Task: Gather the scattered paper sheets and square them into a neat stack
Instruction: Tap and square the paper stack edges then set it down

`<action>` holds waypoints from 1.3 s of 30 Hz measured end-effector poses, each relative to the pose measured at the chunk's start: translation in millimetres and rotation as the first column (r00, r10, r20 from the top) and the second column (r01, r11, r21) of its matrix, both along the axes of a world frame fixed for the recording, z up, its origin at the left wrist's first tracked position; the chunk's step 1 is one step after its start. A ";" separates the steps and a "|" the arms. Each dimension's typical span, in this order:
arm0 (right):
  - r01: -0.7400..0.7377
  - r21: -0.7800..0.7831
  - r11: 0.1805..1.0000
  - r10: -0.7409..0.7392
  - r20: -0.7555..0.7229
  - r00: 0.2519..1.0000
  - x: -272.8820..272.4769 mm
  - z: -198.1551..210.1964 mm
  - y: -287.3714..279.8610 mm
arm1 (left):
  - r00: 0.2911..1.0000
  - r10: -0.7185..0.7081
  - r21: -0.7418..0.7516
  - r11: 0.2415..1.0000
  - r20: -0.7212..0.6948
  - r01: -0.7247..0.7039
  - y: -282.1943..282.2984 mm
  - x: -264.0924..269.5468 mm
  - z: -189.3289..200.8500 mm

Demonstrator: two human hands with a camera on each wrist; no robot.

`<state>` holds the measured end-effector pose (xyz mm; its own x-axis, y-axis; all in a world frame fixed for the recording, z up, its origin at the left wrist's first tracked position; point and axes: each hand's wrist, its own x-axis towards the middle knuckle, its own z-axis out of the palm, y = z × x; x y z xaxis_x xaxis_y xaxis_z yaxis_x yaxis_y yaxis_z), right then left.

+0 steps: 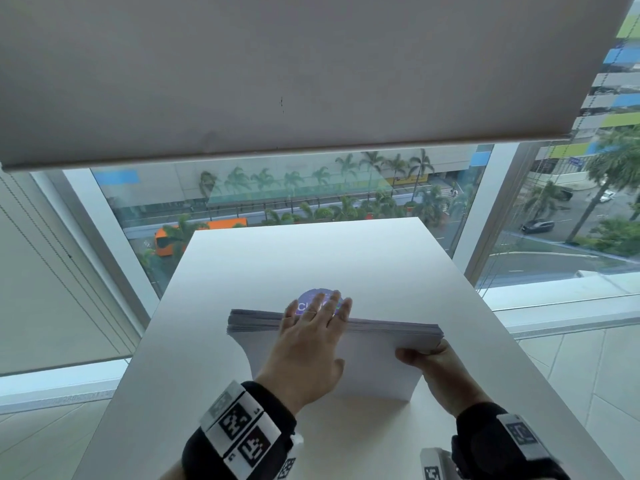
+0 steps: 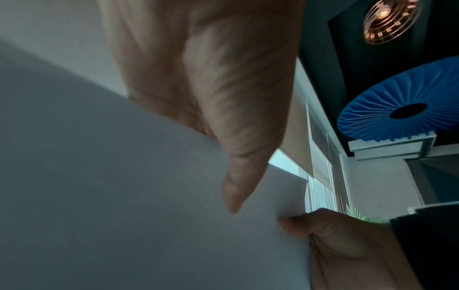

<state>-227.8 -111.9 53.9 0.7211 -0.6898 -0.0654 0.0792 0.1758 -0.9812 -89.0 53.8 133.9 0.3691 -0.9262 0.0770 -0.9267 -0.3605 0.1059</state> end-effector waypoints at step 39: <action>-0.034 -0.006 0.999 0.034 0.027 0.999 -3.2 -6.6 -2.0 | 0.994 0.112 -0.063 0.992 0.015 -0.111 27.5 -15.5 -1.4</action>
<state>-231.0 -113.9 47.4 0.7458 -0.6648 -0.0422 0.0995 0.1737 -0.9798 -104.5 81.3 132.5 0.4674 -0.8727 0.1409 -0.8833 -0.4546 0.1144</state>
